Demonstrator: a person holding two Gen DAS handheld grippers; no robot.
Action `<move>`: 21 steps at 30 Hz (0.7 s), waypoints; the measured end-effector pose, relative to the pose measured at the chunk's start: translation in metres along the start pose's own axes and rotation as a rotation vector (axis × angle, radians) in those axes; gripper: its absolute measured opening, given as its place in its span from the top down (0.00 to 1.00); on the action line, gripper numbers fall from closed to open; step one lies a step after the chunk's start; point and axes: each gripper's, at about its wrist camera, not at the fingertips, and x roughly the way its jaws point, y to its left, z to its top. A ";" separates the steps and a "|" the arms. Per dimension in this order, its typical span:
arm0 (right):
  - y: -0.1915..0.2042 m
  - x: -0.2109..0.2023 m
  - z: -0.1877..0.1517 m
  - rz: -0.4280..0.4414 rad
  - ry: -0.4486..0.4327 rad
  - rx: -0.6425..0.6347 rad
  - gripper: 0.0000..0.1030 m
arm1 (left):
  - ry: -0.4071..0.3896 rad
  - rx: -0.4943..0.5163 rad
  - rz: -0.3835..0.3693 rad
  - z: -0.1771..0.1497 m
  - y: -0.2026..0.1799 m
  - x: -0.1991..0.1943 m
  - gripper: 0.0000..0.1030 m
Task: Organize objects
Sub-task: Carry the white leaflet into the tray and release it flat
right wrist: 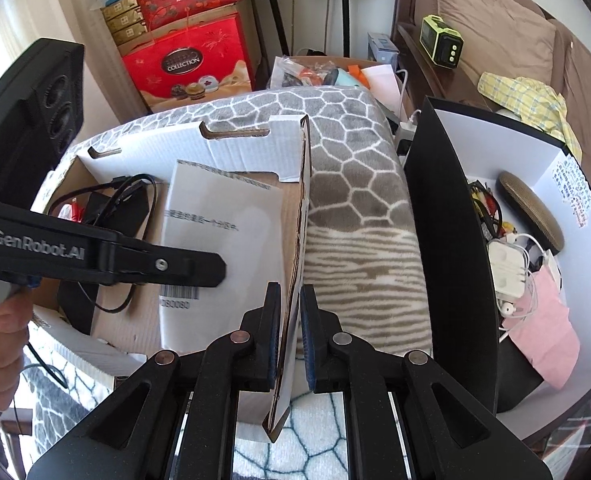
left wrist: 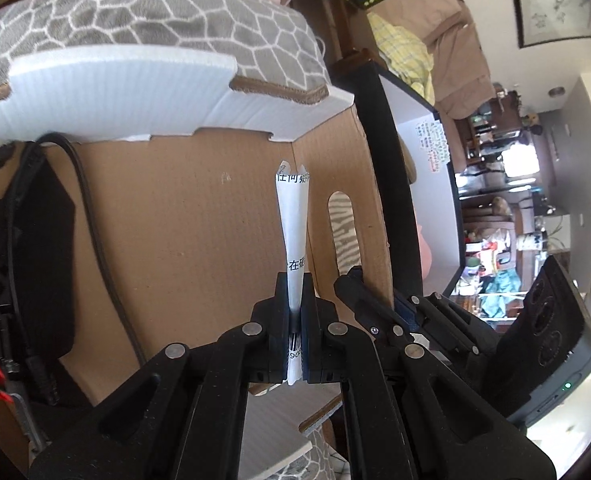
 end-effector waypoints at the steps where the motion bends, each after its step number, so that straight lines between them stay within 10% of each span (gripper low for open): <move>1: 0.000 0.000 0.000 -0.001 0.001 -0.001 0.92 | 0.003 -0.002 0.002 0.001 0.000 0.003 0.96; 6: 0.000 0.000 -0.001 -0.005 0.003 -0.006 0.92 | 0.033 -0.014 0.003 0.002 0.004 0.010 0.87; 9: 0.000 0.000 -0.001 -0.007 0.002 -0.007 0.92 | -0.007 -0.009 0.023 -0.002 0.004 -0.002 0.46; 21: 0.001 0.002 -0.003 -0.005 0.009 -0.005 0.92 | -0.167 0.047 0.116 -0.027 -0.003 -0.073 0.31</move>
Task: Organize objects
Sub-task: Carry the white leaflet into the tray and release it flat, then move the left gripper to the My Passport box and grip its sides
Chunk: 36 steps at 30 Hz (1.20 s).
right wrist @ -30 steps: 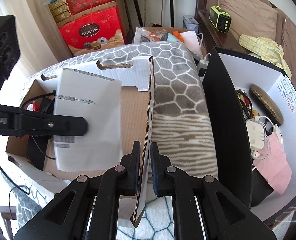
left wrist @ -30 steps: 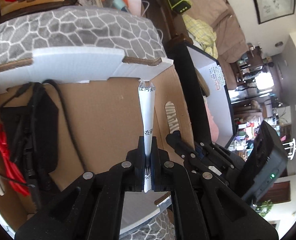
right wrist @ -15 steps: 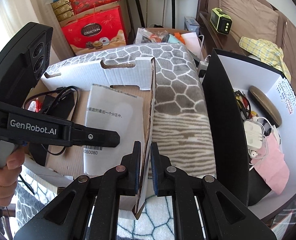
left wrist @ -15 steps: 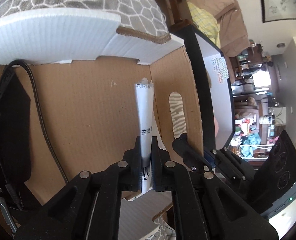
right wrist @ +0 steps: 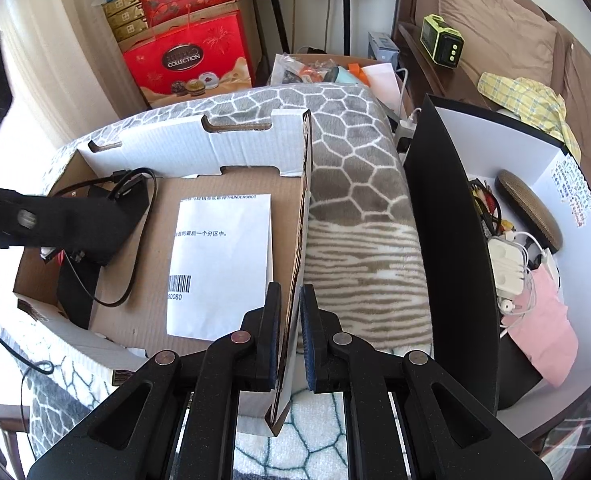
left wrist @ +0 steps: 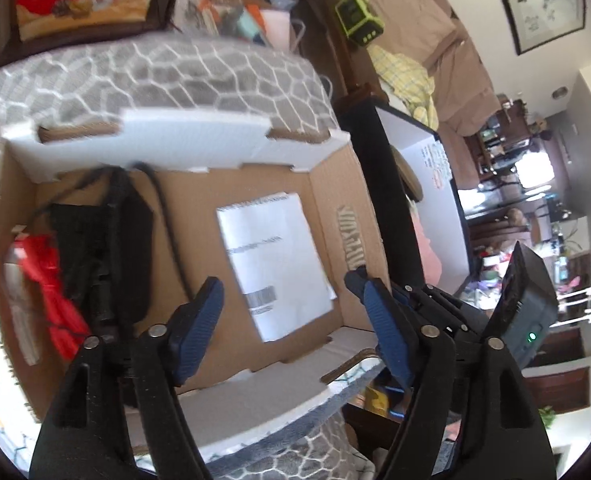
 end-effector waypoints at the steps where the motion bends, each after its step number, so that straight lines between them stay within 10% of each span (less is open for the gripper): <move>1: 0.000 0.001 -0.001 -0.002 0.002 -0.001 0.92 | -0.024 0.005 0.018 -0.003 0.001 -0.008 0.31; 26: 0.001 0.001 -0.004 -0.008 0.005 -0.010 0.92 | -0.335 -0.201 0.369 -0.060 0.153 -0.171 0.11; 36: 0.003 0.006 -0.003 -0.022 0.017 -0.009 0.92 | -0.255 -0.380 0.216 -0.092 0.234 -0.153 0.11</move>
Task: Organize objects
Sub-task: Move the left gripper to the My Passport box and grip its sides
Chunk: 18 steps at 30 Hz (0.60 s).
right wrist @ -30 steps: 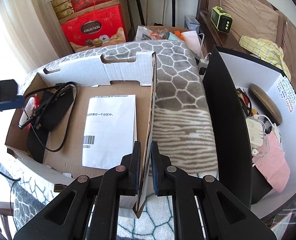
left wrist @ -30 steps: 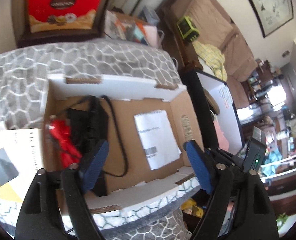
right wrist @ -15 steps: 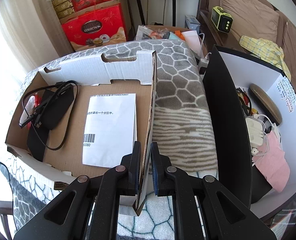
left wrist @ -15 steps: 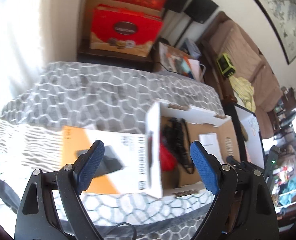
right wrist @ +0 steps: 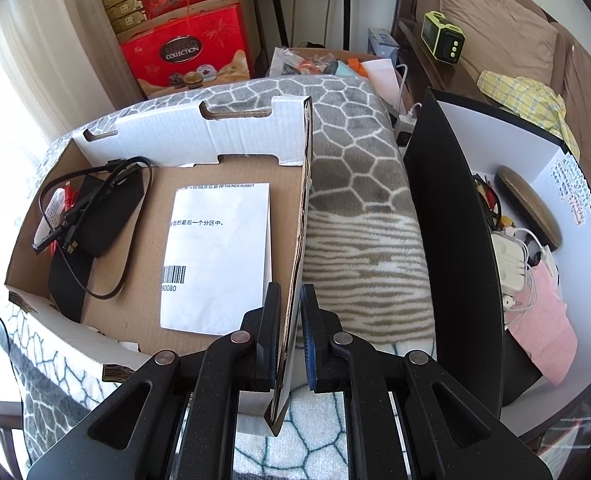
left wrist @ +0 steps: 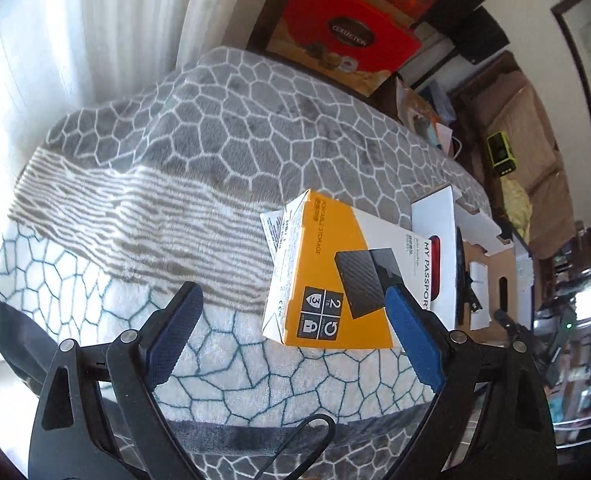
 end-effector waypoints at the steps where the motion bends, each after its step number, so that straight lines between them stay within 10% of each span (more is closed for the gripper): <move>1: 0.000 0.001 0.000 -0.002 0.003 0.000 0.92 | 0.009 -0.023 -0.020 -0.001 0.003 0.003 0.11; 18: 0.001 0.003 -0.002 -0.017 0.014 -0.001 0.92 | 0.209 -0.110 -0.242 0.006 0.007 0.061 0.10</move>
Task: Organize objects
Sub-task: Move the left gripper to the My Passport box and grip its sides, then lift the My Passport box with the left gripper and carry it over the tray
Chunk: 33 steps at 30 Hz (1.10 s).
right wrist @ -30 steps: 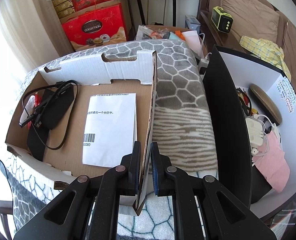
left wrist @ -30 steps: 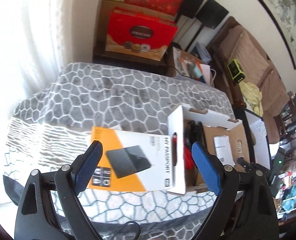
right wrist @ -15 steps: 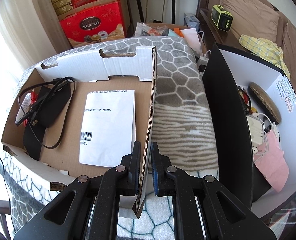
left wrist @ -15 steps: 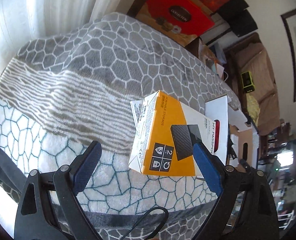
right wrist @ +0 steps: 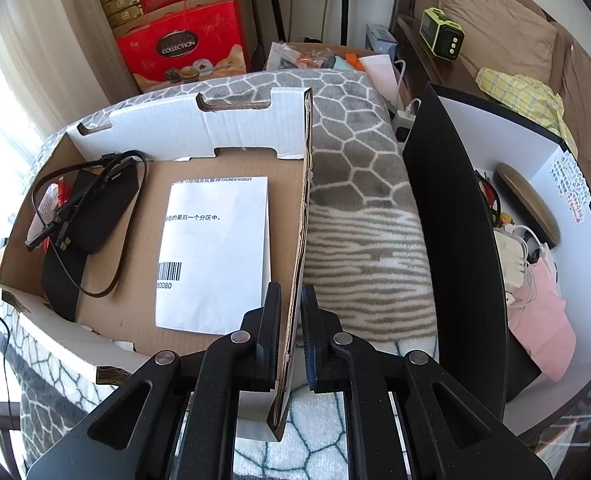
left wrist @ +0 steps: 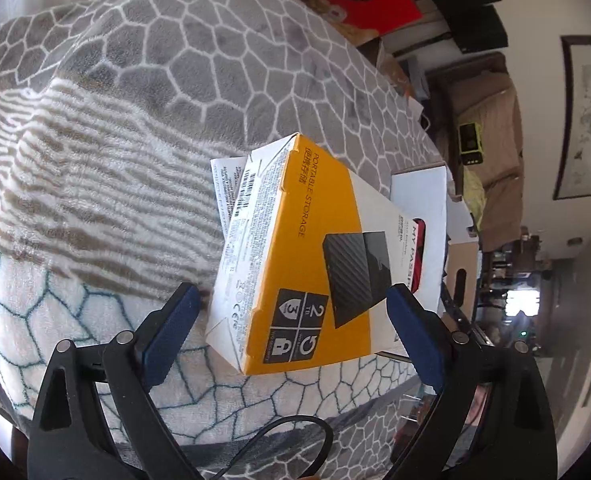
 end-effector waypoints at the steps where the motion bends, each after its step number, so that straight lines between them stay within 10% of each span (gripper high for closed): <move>1: 0.000 0.000 0.000 0.001 0.000 0.001 0.92 | 0.014 -0.011 -0.016 0.002 0.000 0.002 0.09; 21: 0.001 0.003 0.003 -0.022 0.000 -0.004 0.91 | -0.075 0.072 -0.182 0.017 -0.037 -0.047 0.12; 24: 0.000 0.002 0.003 -0.018 -0.001 0.000 0.91 | -0.037 0.102 -0.211 0.018 -0.053 -0.043 0.27; 27: 0.000 0.002 0.002 -0.016 -0.001 0.003 0.91 | -0.037 0.183 -0.089 0.012 -0.074 -0.030 0.32; 30: 0.000 0.002 0.003 -0.018 0.000 0.002 0.91 | -0.063 0.218 0.022 0.008 -0.084 -0.021 0.62; 33: 0.000 0.002 0.002 -0.017 0.000 0.000 0.91 | -0.083 0.215 0.009 0.007 -0.085 -0.023 0.64</move>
